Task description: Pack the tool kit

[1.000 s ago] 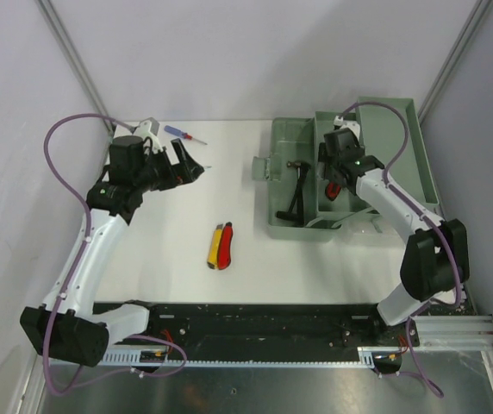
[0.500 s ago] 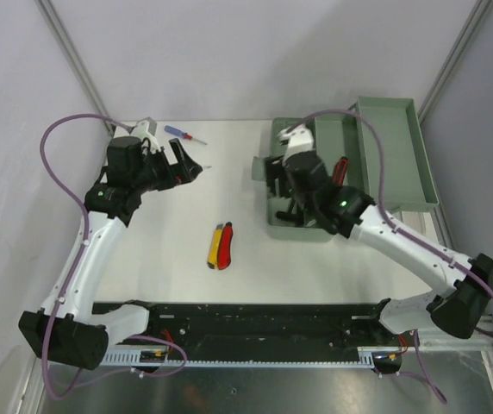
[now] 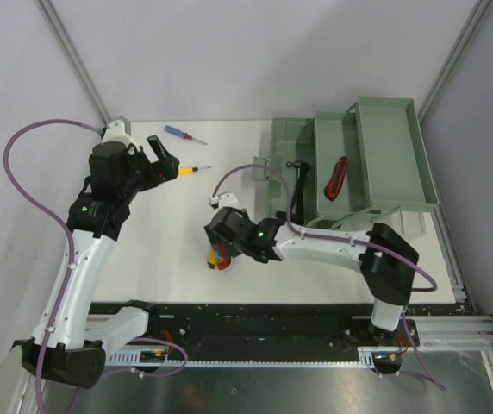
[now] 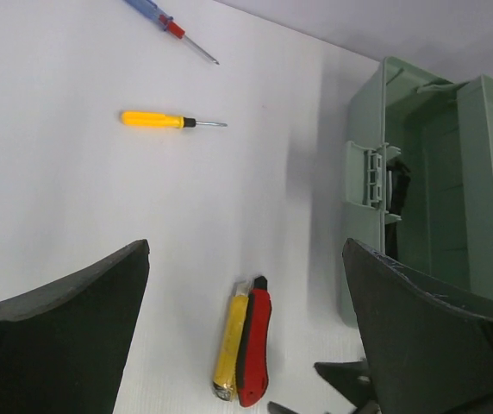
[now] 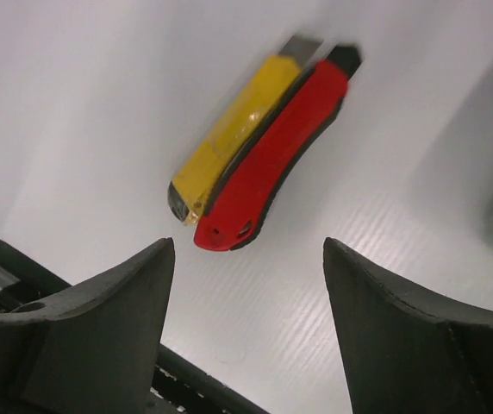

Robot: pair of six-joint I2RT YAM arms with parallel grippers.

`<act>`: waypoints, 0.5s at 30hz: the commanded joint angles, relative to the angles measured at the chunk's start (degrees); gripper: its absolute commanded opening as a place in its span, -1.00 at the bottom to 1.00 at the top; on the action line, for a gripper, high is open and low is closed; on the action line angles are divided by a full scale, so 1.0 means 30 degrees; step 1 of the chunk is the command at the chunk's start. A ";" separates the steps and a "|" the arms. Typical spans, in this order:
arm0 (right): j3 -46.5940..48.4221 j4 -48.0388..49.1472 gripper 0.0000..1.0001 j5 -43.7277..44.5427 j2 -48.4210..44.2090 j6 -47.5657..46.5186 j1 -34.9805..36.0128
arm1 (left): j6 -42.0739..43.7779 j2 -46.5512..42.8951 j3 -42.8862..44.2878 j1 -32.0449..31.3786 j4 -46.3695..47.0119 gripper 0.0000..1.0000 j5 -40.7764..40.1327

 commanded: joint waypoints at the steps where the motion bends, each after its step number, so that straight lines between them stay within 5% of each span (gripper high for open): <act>1: 0.1171 -0.0007 0.52 -0.1630 0.1832 0.1102 0.0126 | 0.0340 -0.0469 0.0415 0.0150 -0.0216 0.97 -0.0852; 6: 0.2117 0.0166 0.56 -0.2699 0.3995 0.0854 -0.0095 | 0.0366 -0.0402 -0.0017 0.0136 -0.0219 0.97 -0.0359; 15: 0.5293 -0.3117 0.56 -0.0203 0.7375 0.1323 -0.0081 | 0.0330 -0.0322 -0.0209 0.0154 -0.0192 0.98 0.0078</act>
